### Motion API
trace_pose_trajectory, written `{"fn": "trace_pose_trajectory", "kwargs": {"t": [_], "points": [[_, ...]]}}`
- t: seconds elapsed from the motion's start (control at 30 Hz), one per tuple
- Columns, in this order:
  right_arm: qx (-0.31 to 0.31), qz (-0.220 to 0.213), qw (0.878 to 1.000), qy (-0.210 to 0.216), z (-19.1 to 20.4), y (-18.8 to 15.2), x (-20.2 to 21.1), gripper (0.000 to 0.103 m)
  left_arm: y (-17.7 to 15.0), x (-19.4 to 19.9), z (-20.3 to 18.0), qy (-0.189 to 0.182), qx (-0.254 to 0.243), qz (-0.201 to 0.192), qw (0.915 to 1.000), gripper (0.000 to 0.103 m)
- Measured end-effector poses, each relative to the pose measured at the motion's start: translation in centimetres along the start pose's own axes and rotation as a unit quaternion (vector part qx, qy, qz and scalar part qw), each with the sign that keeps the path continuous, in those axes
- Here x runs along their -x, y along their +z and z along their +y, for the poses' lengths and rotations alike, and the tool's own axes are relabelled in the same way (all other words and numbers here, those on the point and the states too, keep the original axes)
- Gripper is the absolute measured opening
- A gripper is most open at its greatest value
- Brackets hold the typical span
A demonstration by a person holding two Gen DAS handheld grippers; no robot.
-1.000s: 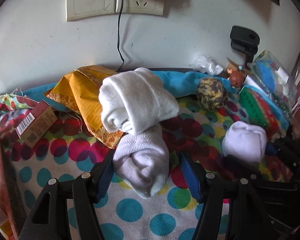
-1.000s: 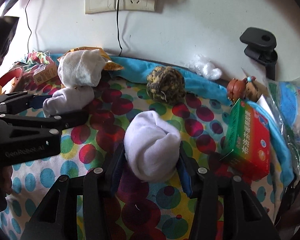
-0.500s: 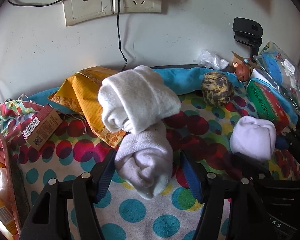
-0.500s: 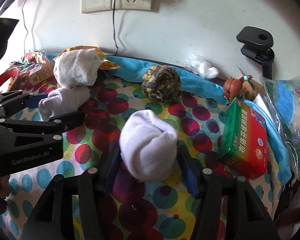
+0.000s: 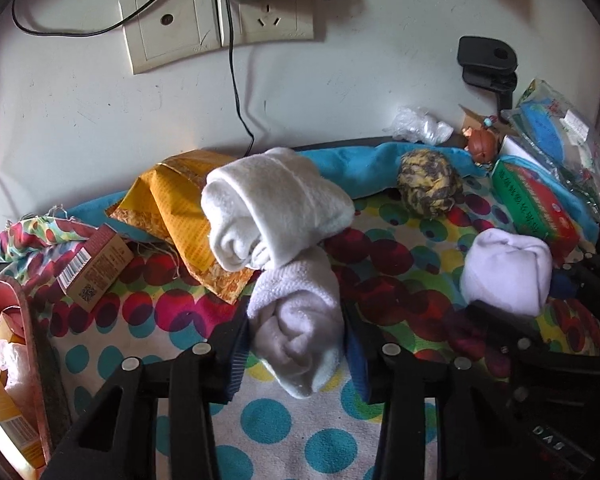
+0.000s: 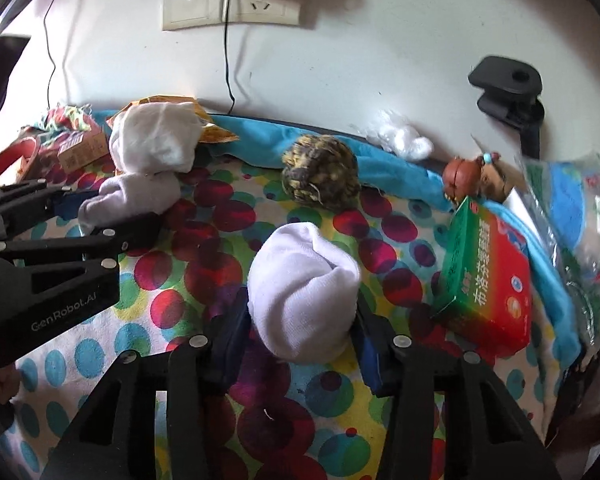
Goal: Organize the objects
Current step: 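Grasp the rolled white socks with the left gripper while the right gripper holds the sock ball, then carry the rolled white socks with the left gripper into the tray and release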
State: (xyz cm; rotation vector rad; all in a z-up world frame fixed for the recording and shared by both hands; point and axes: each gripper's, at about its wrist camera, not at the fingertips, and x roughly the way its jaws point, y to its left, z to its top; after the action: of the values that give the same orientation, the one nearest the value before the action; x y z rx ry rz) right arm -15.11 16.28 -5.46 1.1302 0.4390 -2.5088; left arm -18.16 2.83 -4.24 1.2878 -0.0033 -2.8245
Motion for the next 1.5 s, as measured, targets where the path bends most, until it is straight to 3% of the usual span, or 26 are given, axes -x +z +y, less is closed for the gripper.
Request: {"fn": "trace_pose_trajectory", "kwargs": {"t": [0.27,0.83,1.5], "points": [[-0.040,-0.013,0.999,-0.001,-1.5,-0.2,0.4,0.044,0.0,0.2,1.1,-0.028,0.024,-0.006,0.9993,0.036],[0.003,-0.031,0.999,-0.017,0.4,-0.3,1.1,0.044,-0.7,1.5,1.2,-0.037,0.018,-0.005,0.9991,0.031],[0.020,-0.011,0.999,-0.029,1.0,-0.1,0.3,0.044,-3.0,8.3,2.4,0.020,-0.002,0.001,0.9998,0.031]]}}
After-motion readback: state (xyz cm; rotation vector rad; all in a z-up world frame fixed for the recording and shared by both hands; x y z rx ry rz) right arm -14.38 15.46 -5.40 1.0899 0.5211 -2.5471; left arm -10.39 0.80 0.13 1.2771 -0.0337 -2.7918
